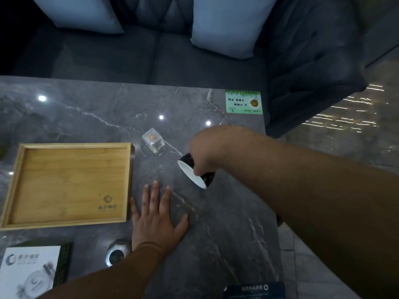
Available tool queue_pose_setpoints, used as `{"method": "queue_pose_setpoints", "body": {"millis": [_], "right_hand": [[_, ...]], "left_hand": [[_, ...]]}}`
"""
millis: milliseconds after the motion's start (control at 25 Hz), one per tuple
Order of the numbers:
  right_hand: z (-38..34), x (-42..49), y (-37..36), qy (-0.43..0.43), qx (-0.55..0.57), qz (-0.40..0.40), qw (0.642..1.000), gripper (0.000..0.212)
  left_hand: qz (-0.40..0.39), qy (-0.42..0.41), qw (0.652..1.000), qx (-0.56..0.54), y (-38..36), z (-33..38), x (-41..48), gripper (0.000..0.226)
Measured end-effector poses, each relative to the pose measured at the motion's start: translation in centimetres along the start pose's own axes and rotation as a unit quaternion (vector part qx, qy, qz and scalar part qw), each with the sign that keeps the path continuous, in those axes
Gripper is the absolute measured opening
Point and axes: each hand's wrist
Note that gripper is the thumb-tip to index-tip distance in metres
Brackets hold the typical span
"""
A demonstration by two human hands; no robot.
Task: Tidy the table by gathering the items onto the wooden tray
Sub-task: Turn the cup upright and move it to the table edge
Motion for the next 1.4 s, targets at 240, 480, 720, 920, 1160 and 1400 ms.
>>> {"method": "queue_pose_setpoints", "body": {"millis": [240, 480, 720, 920, 1160, 1400], "right_hand": [[5.0, -2.6, -2.4, -0.051, 0.389, 0.045, 0.919, 0.026], [2.3, -4.2, -11.1, -0.089, 0.629, 0.241, 0.734, 0.040], [-0.6, -3.6, -17.1, -0.113, 0.720, 0.262, 0.632, 0.039], [-1.7, -4.2, -19.9, -0.102, 0.749, 0.275, 0.595, 0.033], [-1.1, -6.0, -22.5, -0.137, 0.731, 0.280, 0.607, 0.039], [1.2, -8.0, -25.8, -0.161, 0.707, 0.287, 0.626, 0.034]], "left_hand": [[0.004, 0.001, 1.000, -0.002, -0.2, -0.1, 0.1, 0.094], [0.007, 0.003, 1.000, -0.004, -0.3, -0.1, 0.0, 0.094], [0.016, 0.003, 1.000, -0.008, -0.6, -0.1, 0.0, 0.094], [0.011, 0.001, 1.000, 0.002, -0.4, 0.0, -0.1, 0.094], [0.001, 0.007, 1.000, -0.007, 0.4, 0.1, -0.1, 0.095], [0.026, 0.005, 1.000, -0.004, -0.7, 0.0, 0.0, 0.094]]}}
Point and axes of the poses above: each hand's wrist, its own x-axis towards the middle knuckle, its own y-axis out of the back of the hand, z = x × y, and after that the axes turned 9 degrees about x, right-handed
